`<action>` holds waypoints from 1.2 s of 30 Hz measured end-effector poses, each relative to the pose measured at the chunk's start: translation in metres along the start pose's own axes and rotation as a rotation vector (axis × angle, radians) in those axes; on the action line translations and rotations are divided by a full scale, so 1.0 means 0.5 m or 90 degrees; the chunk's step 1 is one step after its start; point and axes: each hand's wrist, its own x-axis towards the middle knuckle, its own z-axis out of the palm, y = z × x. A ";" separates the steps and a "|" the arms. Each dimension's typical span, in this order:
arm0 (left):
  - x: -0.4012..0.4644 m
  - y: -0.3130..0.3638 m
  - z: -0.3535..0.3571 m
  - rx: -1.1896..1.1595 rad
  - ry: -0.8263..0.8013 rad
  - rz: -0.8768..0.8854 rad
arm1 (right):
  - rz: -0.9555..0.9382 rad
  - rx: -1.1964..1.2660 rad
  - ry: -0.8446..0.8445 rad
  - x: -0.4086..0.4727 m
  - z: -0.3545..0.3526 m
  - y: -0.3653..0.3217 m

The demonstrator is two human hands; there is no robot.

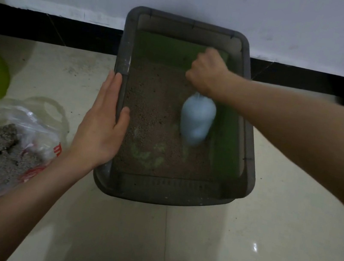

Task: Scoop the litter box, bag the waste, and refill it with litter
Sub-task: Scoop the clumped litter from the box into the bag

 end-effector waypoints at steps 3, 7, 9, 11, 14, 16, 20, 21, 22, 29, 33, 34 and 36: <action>-0.001 -0.003 0.000 -0.008 -0.003 0.005 | 0.061 -0.021 0.079 0.005 -0.017 0.052; 0.000 -0.005 0.000 -0.020 -0.009 0.008 | 0.119 0.040 0.109 -0.021 -0.039 0.084; 0.000 -0.005 0.000 -0.020 -0.010 0.009 | 0.077 0.064 0.079 -0.041 -0.049 0.070; -0.001 -0.004 -0.001 -0.016 -0.011 0.010 | 0.004 0.077 0.002 -0.061 -0.051 0.042; 0.000 -0.004 -0.002 -0.013 -0.014 0.011 | -0.064 0.103 -0.108 -0.070 -0.035 -0.010; 0.000 -0.003 -0.004 -0.012 -0.015 0.010 | -0.062 0.141 -0.133 -0.066 -0.015 -0.042; -0.001 -0.004 -0.003 -0.009 -0.014 0.018 | 0.047 0.232 -0.073 -0.063 0.000 -0.040; -0.001 -0.005 -0.003 -0.007 -0.014 0.021 | 0.097 0.248 -0.050 -0.063 0.001 -0.024; -0.001 -0.005 -0.003 -0.006 -0.014 0.021 | 0.145 0.263 -0.021 -0.066 0.002 -0.006; 0.000 -0.004 -0.003 -0.016 -0.004 0.028 | 0.169 0.376 0.051 -0.089 -0.010 -0.012; 0.001 -0.004 -0.004 -0.006 0.003 0.029 | 0.107 0.410 0.041 -0.088 -0.019 -0.095; 0.000 -0.005 -0.005 -0.006 0.002 0.031 | 0.140 0.436 0.046 -0.083 -0.018 -0.098; 0.000 -0.006 -0.005 -0.012 -0.002 0.037 | 0.245 0.495 0.043 -0.075 -0.011 -0.078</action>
